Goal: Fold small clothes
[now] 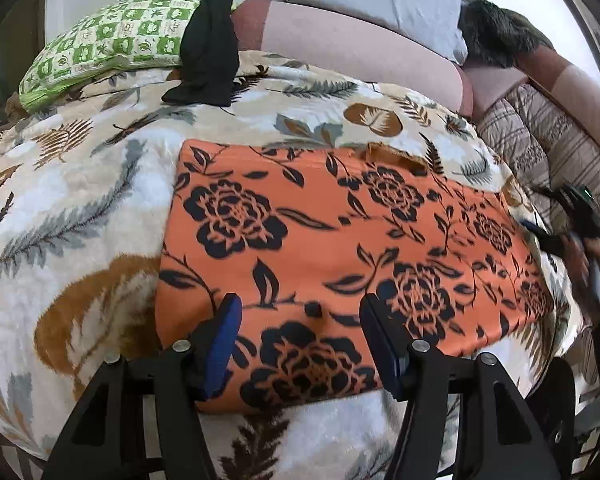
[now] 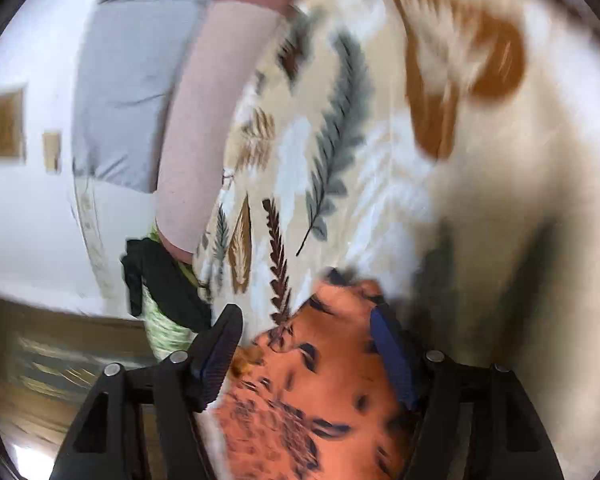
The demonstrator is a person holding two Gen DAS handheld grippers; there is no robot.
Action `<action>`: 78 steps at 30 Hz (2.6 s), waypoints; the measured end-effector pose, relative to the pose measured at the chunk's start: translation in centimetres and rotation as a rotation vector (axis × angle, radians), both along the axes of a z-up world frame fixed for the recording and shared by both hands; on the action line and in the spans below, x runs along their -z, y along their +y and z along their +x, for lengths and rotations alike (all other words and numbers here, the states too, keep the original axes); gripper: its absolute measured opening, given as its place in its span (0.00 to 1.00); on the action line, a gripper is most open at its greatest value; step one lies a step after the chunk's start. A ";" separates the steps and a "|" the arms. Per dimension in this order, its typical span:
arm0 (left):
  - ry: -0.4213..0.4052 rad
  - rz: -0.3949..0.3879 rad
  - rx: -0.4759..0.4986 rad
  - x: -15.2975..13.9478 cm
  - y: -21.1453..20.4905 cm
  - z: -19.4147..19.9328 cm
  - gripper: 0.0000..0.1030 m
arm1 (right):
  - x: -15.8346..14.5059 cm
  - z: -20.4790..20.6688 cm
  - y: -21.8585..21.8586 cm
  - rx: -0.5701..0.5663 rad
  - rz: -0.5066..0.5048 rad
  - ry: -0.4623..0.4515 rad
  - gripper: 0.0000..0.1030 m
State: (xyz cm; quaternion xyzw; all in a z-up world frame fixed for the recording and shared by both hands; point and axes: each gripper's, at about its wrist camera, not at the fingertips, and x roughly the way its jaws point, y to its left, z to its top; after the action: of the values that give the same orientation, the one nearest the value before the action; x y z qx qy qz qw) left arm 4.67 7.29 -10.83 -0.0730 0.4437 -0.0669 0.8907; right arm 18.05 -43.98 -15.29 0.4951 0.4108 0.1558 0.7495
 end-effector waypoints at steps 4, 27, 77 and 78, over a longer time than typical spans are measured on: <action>-0.013 -0.007 -0.009 -0.1 -0.7 0.6 0.61 | -1.3 -7.9 0.9 -0.040 0.000 -0.011 0.71; -0.001 0.052 -0.088 -2.3 -4.3 -1.2 0.71 | 2.7 -15.6 7.2 0.057 0.006 0.136 0.72; 0.023 0.205 -0.006 3.3 -5.6 3.3 0.84 | -0.2 4.1 4.0 -0.178 -0.349 0.085 0.76; 0.027 0.198 -0.004 3.2 -5.5 3.3 0.84 | 0.8 4.9 4.4 -0.191 -0.319 0.104 0.49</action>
State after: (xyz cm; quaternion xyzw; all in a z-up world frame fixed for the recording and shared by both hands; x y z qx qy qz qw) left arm 8.01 1.74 -14.00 0.0138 0.4601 -0.0197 0.8875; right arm 23.00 -39.61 -16.07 0.3361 0.5135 0.1333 0.7782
